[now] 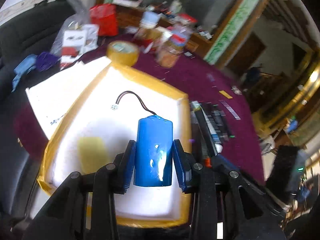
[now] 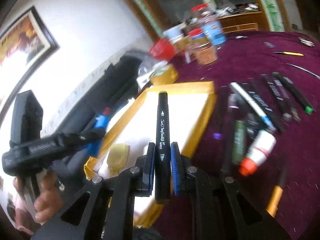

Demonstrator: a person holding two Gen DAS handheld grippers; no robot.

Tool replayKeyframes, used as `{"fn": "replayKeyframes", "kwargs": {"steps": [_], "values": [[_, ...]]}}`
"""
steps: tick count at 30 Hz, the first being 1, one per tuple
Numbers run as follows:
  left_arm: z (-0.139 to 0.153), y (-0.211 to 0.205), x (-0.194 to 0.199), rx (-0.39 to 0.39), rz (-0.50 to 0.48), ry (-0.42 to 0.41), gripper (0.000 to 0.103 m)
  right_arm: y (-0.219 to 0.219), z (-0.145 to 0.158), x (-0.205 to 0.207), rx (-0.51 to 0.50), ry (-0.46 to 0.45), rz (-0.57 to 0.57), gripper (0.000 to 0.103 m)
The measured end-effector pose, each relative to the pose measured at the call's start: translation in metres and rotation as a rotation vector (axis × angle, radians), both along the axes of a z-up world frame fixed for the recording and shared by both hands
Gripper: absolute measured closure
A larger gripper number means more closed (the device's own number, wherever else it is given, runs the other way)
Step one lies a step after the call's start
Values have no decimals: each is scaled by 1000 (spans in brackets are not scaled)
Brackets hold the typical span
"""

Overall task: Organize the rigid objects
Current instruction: 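Lower the marker and blue battery into the tray and open both tools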

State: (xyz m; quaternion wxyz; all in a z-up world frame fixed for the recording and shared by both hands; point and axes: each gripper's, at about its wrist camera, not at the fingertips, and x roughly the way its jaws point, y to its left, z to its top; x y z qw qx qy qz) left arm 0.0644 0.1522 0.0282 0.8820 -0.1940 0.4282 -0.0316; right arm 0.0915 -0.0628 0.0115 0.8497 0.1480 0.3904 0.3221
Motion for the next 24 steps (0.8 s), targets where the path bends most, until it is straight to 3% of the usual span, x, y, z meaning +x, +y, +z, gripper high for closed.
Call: {"fn": "replayKeyframes", "kwargs": {"steps": [7, 13, 18, 24], "values": [[-50, 2, 35, 26, 19, 110, 69, 52, -22, 42, -141, 25, 20, 90], [-69, 8, 43, 66, 29, 183, 69, 84, -39, 62, -283, 43, 65, 90], [-70, 15, 43, 89, 41, 184, 69, 98, -47, 57, -398, 19, 47, 90], [-71, 14, 42, 138, 45, 164, 69, 100, -46, 52, -450, -1, 42, 89]]}}
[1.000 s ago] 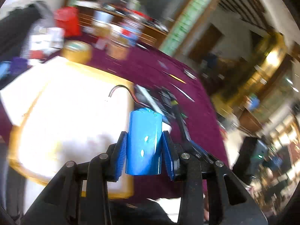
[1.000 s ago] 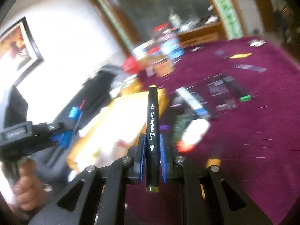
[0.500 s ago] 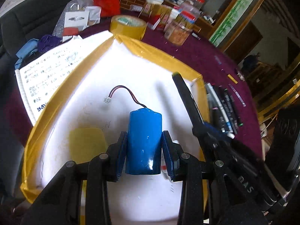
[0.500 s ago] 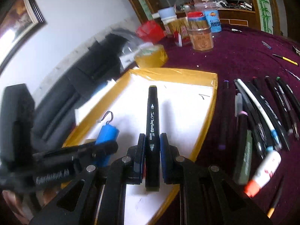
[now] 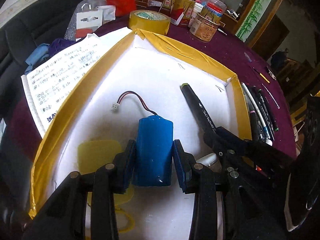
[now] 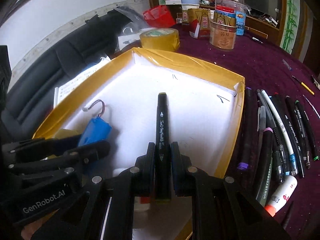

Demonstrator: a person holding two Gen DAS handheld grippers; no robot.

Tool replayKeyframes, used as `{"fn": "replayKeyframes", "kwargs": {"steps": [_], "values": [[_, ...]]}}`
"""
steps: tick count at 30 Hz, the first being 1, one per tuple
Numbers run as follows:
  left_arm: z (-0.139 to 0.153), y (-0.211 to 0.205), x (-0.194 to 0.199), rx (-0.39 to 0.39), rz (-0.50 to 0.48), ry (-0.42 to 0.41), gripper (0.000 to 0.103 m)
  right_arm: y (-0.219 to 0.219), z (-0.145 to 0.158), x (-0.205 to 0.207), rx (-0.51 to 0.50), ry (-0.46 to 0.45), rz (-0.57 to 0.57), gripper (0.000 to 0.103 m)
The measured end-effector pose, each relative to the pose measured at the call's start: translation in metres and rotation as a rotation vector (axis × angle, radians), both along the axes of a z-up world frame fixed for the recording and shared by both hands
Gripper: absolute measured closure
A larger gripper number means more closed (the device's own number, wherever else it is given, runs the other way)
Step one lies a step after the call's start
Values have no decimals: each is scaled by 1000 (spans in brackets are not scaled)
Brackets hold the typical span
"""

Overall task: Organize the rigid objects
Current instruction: 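Lower the marker and blue battery into the tray and open both tools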

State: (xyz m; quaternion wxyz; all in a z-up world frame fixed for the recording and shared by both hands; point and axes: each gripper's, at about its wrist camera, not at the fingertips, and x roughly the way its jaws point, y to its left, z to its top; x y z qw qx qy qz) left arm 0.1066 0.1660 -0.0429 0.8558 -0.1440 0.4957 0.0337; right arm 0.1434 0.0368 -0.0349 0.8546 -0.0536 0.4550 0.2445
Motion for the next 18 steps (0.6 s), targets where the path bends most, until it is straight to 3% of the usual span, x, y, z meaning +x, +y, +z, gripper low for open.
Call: {"fn": "replayKeyframes", "kwargs": {"steps": [4, 8, 12, 14, 18], "values": [[1, 2, -4, 3, -5, -8, 64, 0, 1, -3, -2, -7, 1, 87], [11, 7, -12, -33, 6, -53, 57, -11, 14, -12, 51, -47, 9, 71], [34, 2, -33, -42, 13, -142, 45, -45, 36, -38, 186, -94, 2, 56], [46, -10, -44, -38, 1, -193, 39, -69, 45, -58, 245, -129, -12, 56], [61, -46, -60, -53, -95, -244, 31, -117, 46, -90, 261, -153, -101, 56]]}}
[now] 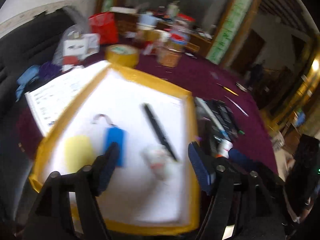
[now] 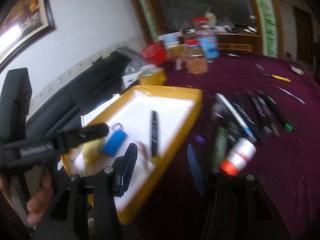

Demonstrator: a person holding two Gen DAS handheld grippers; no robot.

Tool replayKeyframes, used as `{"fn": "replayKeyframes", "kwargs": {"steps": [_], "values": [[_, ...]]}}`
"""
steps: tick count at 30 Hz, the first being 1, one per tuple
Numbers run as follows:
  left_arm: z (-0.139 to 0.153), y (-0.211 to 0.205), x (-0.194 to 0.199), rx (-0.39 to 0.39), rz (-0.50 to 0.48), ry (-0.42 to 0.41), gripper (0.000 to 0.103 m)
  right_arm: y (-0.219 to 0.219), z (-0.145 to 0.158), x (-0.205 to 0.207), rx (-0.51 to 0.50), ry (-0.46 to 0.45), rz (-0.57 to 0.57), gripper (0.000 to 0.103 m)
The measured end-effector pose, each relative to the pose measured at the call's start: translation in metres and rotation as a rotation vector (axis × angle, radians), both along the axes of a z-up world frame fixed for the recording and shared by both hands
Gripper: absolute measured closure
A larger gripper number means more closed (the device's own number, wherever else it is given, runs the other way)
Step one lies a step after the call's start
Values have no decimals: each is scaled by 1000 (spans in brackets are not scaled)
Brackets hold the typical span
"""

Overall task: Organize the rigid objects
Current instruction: 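Lower the marker and blue battery into the tray and open both tools, then grasp the yellow-black pen with the right tool while the left tool grasps the orange-capped glue bottle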

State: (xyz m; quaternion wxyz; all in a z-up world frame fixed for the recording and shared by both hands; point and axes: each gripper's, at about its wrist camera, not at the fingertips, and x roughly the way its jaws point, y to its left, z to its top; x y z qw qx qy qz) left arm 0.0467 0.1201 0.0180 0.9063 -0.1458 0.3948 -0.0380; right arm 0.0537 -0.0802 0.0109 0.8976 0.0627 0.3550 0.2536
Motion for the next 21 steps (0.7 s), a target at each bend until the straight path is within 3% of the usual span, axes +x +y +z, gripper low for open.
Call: {"fn": "replayKeyframes", "kwargs": {"steps": [6, 11, 21], "values": [[2, -55, -11, 19, -136, -3, 31, -73, -16, -33, -12, 44, -157, 56], [-1, -82, -14, 56, -183, 14, 31, -111, -37, -23, 29, 171, -189, 56], [0, -95, -18, 94, -199, 25, 31, -103, -58, 0, -1, 273, -218, 65]]}}
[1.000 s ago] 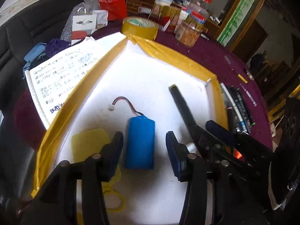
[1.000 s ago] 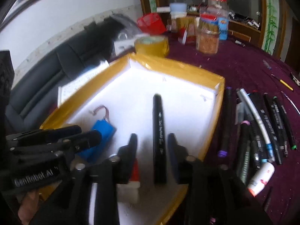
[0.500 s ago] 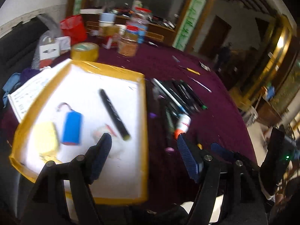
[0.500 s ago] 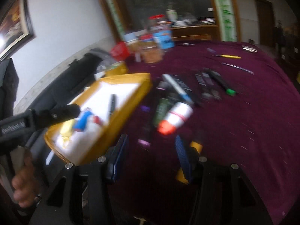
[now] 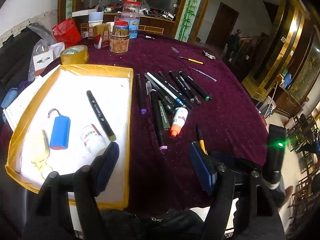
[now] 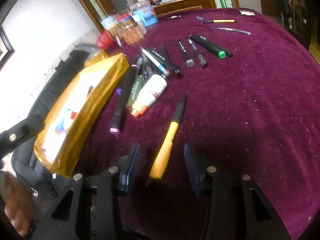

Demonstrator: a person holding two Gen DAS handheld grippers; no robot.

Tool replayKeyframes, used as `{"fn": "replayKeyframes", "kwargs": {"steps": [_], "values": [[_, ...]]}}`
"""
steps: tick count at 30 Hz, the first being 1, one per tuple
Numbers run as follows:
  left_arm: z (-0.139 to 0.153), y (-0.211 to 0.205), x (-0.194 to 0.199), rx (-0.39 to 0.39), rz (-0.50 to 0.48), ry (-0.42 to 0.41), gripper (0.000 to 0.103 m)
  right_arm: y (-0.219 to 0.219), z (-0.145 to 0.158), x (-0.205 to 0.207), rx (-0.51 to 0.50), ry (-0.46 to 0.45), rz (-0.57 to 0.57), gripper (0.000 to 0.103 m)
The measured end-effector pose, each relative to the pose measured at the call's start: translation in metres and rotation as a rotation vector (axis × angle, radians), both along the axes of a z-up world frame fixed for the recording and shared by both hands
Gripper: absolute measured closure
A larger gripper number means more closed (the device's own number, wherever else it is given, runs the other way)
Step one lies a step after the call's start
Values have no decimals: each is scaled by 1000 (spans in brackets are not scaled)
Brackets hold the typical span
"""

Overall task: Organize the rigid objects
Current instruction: 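Grasp the yellow-black pen with the right tool while the left tool grasps the orange-capped glue bottle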

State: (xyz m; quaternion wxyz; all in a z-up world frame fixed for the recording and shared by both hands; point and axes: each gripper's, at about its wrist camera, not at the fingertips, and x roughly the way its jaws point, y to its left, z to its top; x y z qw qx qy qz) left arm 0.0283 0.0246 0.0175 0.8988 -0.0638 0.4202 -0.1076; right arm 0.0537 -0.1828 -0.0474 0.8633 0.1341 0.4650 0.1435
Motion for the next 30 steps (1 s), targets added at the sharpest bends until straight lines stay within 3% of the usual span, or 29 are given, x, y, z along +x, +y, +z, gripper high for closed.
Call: {"fn": "replayKeyframes", "kwargs": {"steps": [5, 7, 8, 10, 14, 18, 22, 30], "values": [[-2, 0, 1, 5, -3, 9, 31, 13, 0, 7, -78, -25, -33, 70], [-3, -1, 4, 1, -3, 11, 31, 23, 0, 6, -163, -46, -29, 88], [-4, -2, 7, 2, -3, 16, 31, 24, -1, 5, -206, -56, -39, 90], [-6, -5, 12, 2, -13, 26, 31, 17, 0, 5, -187, -54, -33, 93], [-10, -17, 24, 5, -57, 48, 31, -14, 0, 9, -204, -38, -114, 94], [-24, -40, 51, 39, -129, 104, 31, -41, -1, 9, -146, -29, -148, 94], [-44, -59, 80, 61, -181, 195, 31, -34, -1, 6, -195, -61, -130, 94], [-57, -87, 114, 111, -186, 216, 32, -37, -1, 6, -192, -72, -112, 94]]}}
